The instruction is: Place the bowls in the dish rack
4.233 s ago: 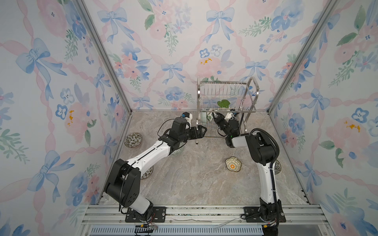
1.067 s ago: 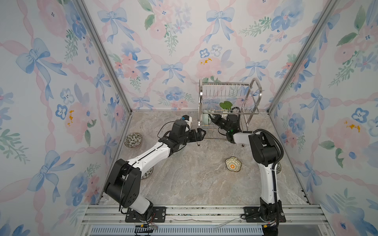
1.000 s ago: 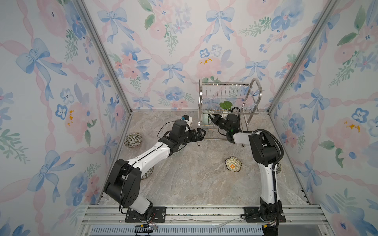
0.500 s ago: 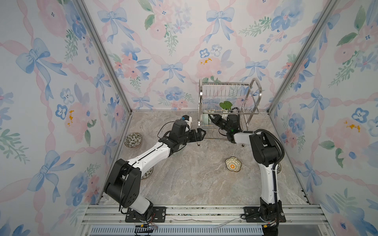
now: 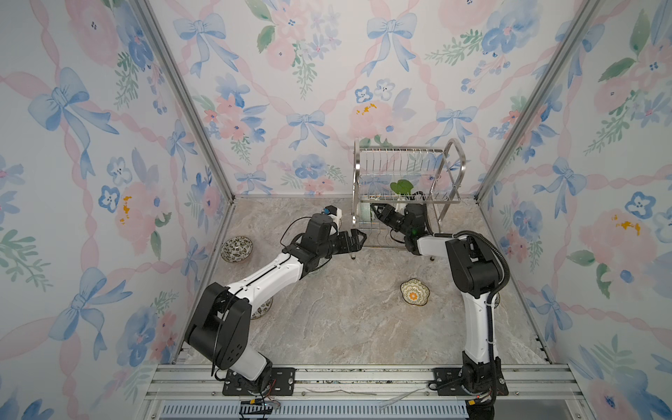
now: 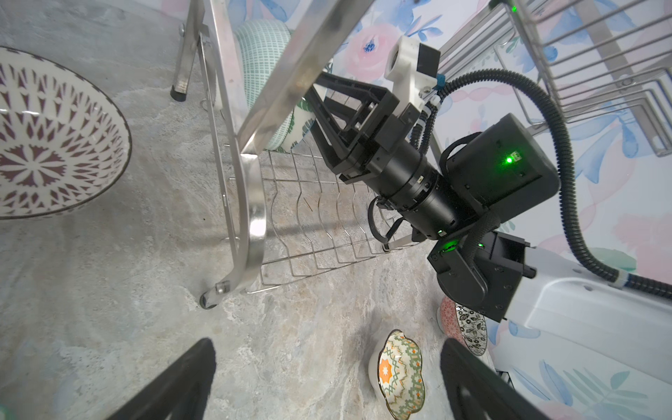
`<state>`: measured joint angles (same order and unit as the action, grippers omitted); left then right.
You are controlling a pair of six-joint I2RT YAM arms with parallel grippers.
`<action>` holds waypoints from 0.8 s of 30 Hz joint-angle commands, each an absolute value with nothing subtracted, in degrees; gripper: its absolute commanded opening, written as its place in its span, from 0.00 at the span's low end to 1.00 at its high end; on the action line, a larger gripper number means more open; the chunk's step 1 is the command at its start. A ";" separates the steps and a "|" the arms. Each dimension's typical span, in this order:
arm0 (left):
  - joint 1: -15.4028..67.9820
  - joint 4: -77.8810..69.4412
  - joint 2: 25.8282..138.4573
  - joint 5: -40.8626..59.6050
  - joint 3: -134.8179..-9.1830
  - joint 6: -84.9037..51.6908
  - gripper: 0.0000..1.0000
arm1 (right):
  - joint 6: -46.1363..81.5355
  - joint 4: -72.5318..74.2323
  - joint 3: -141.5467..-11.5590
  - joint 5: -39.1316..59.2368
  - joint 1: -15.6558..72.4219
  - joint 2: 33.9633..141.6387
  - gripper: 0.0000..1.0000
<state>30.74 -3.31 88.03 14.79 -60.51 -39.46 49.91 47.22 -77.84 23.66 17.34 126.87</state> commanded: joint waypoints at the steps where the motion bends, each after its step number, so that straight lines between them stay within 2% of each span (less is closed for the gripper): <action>1: 31.12 -4.05 86.45 14.81 -60.01 -39.66 0.98 | 47.99 47.27 -76.67 24.70 17.13 123.77 0.42; 24: 31.37 -3.45 85.90 14.32 -59.72 -39.50 0.98 | 47.73 48.79 -73.62 22.40 16.88 122.49 0.42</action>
<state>31.11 -3.27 87.96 14.76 -60.51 -39.46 49.04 47.40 -74.94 23.94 17.28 125.51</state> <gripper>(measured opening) 0.980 0.425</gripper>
